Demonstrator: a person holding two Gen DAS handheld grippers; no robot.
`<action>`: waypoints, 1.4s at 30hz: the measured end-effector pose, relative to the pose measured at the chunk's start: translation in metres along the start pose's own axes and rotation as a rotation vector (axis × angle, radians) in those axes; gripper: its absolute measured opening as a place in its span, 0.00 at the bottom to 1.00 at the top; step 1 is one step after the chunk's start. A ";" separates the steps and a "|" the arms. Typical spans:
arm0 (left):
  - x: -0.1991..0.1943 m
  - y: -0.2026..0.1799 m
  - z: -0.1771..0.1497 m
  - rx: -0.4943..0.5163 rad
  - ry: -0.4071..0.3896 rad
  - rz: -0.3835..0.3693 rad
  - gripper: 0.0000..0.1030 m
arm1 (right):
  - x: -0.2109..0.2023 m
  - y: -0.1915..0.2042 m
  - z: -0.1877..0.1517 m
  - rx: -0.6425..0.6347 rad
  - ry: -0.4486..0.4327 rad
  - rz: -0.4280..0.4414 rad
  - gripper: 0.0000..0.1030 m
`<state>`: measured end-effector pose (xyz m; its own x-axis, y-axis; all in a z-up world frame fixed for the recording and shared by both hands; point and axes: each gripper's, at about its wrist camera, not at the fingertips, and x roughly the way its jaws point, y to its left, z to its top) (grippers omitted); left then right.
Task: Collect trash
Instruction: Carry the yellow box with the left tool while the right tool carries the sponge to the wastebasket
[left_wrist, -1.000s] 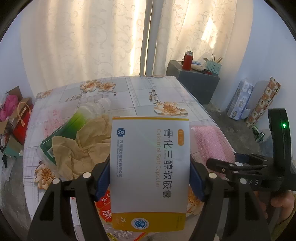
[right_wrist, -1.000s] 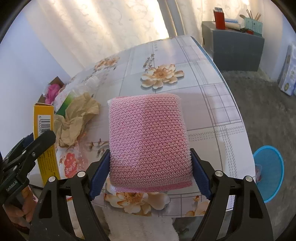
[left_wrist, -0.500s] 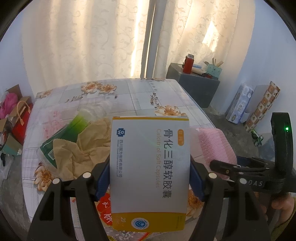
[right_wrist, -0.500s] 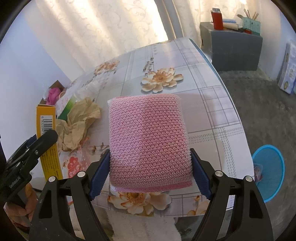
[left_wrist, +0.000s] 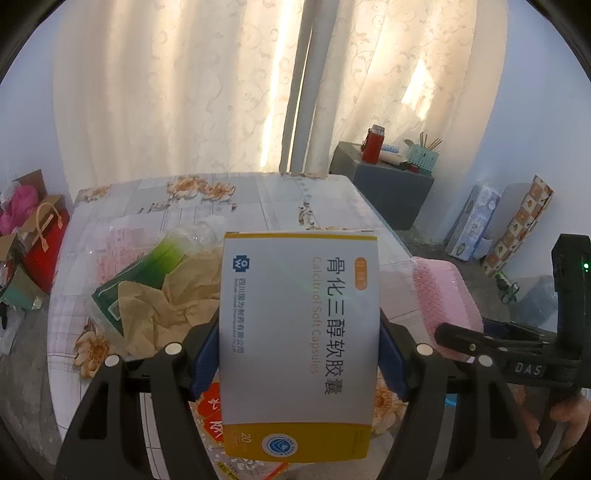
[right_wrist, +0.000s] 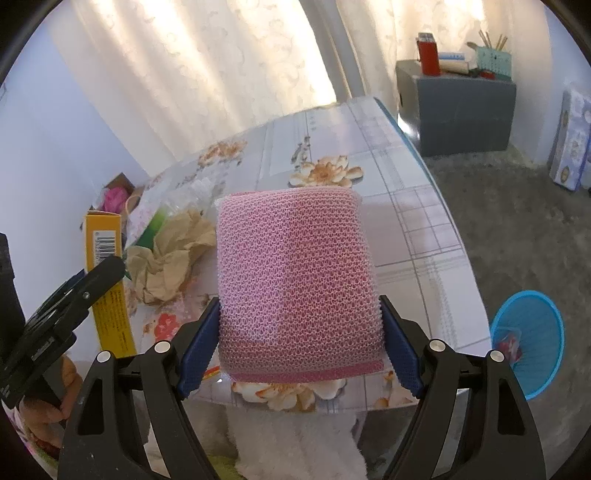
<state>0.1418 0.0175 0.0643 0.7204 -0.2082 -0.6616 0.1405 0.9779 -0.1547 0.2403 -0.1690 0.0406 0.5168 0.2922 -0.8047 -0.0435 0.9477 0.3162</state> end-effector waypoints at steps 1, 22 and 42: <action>-0.003 -0.003 0.000 0.006 -0.007 -0.006 0.68 | -0.004 0.000 -0.001 0.002 -0.006 -0.001 0.74; -0.011 -0.135 0.020 0.208 0.011 -0.302 0.68 | -0.109 -0.138 -0.090 0.339 -0.236 -0.124 0.74; 0.154 -0.381 -0.044 0.470 0.463 -0.469 0.68 | -0.092 -0.314 -0.164 0.674 -0.162 -0.376 0.74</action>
<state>0.1694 -0.3882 -0.0107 0.1760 -0.4843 -0.8570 0.7029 0.6713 -0.2351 0.0667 -0.4720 -0.0669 0.5146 -0.1040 -0.8511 0.6597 0.6820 0.3156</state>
